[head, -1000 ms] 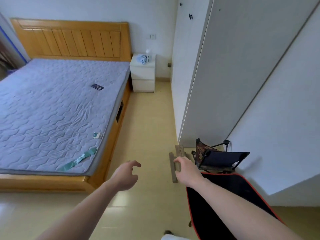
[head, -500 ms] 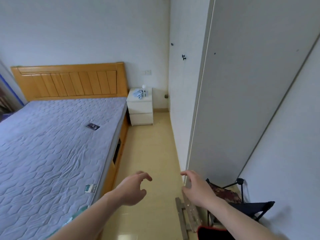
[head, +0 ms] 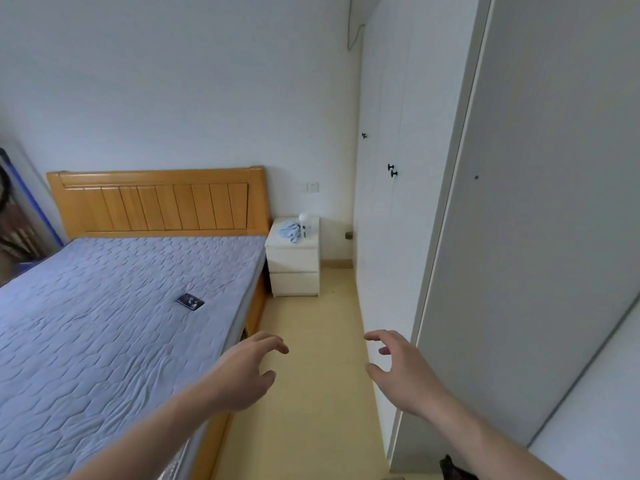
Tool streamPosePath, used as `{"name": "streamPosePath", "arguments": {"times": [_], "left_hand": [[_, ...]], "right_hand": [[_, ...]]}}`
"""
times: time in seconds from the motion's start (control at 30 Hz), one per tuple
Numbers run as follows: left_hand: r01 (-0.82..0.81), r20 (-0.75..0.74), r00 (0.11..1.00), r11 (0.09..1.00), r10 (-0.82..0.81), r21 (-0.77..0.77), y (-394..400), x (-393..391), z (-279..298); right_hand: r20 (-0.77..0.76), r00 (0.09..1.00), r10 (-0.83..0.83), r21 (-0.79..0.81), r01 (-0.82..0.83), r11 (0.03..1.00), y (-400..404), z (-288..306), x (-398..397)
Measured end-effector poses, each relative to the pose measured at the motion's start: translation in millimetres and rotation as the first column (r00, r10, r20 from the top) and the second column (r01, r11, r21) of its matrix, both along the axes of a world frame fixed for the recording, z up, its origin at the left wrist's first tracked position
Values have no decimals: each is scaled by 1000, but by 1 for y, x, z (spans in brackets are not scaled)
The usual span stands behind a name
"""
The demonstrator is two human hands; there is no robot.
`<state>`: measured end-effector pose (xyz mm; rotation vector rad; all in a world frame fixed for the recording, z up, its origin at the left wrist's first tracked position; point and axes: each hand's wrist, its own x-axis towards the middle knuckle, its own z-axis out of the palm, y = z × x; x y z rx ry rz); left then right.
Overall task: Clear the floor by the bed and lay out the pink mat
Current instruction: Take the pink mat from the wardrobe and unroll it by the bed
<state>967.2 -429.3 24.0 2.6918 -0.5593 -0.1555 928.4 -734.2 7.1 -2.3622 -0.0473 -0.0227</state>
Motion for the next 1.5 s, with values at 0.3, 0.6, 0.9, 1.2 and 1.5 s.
{"name": "streamPosePath", "arguments": {"times": [0.3,0.6,0.9,1.2,1.5], "left_hand": [[21,70,997,995,-15,-94,19,123,42],[54,110,993,990,-40,-129,80,291,54],[174,84,983,970,-162,-169,77,435,53],[416,136,908,890,-396,-186,-43,583,74],[576,225,814,791,-535,-204,-156,712,97]], "right_hand": [[139,990,-14,24,11,1000,27,52,123],[218,972,-88,69,75,995,80,86,288],[250,929,-273,117,251,961,75,92,381],[361,793,-490,145,472,870,-16,97,500],[425,609,-670,130,691,711,-86,83,591]]}}
